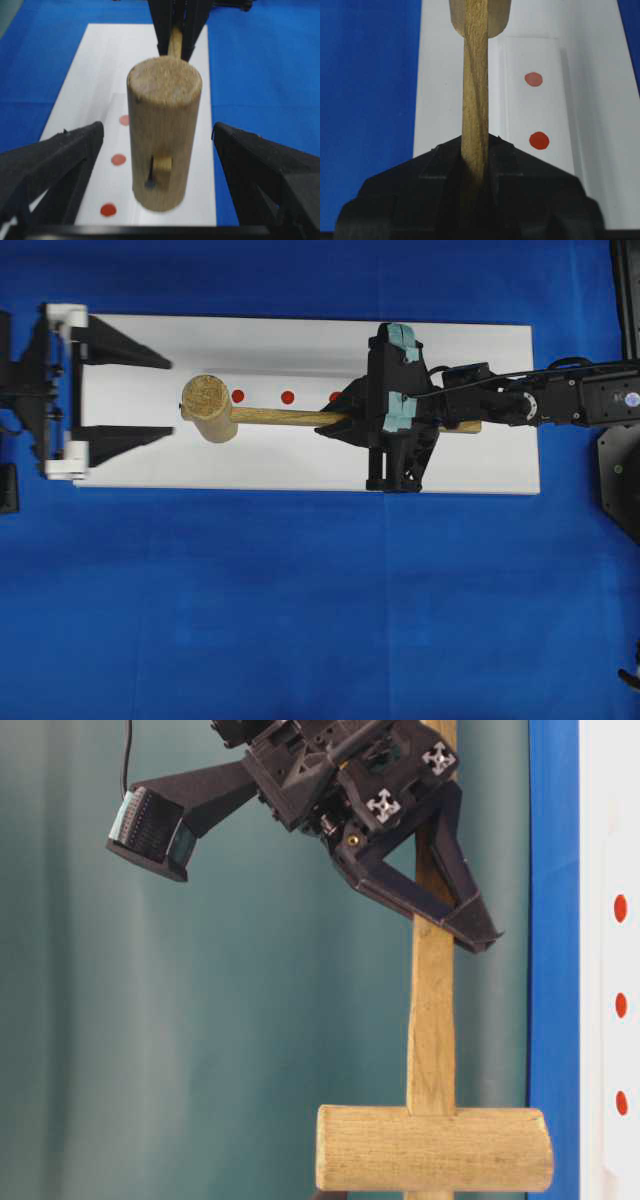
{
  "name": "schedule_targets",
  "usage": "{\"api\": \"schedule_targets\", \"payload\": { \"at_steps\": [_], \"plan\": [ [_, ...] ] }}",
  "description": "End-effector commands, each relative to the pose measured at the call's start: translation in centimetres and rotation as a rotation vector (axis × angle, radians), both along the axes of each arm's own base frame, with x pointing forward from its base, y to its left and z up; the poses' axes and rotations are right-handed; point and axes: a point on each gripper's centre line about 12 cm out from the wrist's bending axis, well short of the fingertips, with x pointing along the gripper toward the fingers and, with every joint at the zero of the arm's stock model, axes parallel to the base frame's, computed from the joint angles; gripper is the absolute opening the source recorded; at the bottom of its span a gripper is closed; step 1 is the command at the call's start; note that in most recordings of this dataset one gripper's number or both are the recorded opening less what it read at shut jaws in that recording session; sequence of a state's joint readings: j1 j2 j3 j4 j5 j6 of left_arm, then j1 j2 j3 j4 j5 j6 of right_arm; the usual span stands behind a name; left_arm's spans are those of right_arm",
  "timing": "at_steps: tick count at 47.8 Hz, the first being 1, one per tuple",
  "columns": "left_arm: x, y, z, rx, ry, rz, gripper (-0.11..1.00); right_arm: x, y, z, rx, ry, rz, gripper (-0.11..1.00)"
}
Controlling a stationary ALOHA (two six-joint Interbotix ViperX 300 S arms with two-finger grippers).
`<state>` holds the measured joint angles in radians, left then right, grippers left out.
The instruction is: Hit the mark with a hammer.
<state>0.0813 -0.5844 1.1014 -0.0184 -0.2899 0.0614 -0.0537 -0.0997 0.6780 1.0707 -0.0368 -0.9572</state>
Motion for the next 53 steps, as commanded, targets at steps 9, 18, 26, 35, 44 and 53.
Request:
{"api": "schedule_targets", "payload": {
  "at_steps": [9,18,26,35,44,53],
  "plan": [
    [4.5,0.4,0.3,-0.006,0.024,0.003,0.91,0.5,-0.1,1.6,-0.008,-0.046,0.0,0.0],
    [5.6,0.5,-0.4,-0.01,0.068,0.003,0.91,0.5,-0.1,1.7,-0.007,-0.047,-0.001,0.0],
    [5.6,0.5,-0.6,-0.036,0.088,0.009,0.85,0.4,-0.1,1.7,-0.01,-0.048,0.0,0.0],
    [5.5,0.5,-0.6,-0.057,0.081,0.015,0.46,0.4,-0.1,1.7,-0.011,-0.048,0.001,0.0],
    [5.4,0.5,-0.4,-0.056,0.069,0.015,0.46,0.4,0.0,1.7,-0.006,-0.043,0.009,0.0],
    [5.4,0.5,-0.4,-0.058,0.069,0.016,0.46,0.4,0.2,1.6,-0.001,-0.038,0.017,0.0]
  ]
}}
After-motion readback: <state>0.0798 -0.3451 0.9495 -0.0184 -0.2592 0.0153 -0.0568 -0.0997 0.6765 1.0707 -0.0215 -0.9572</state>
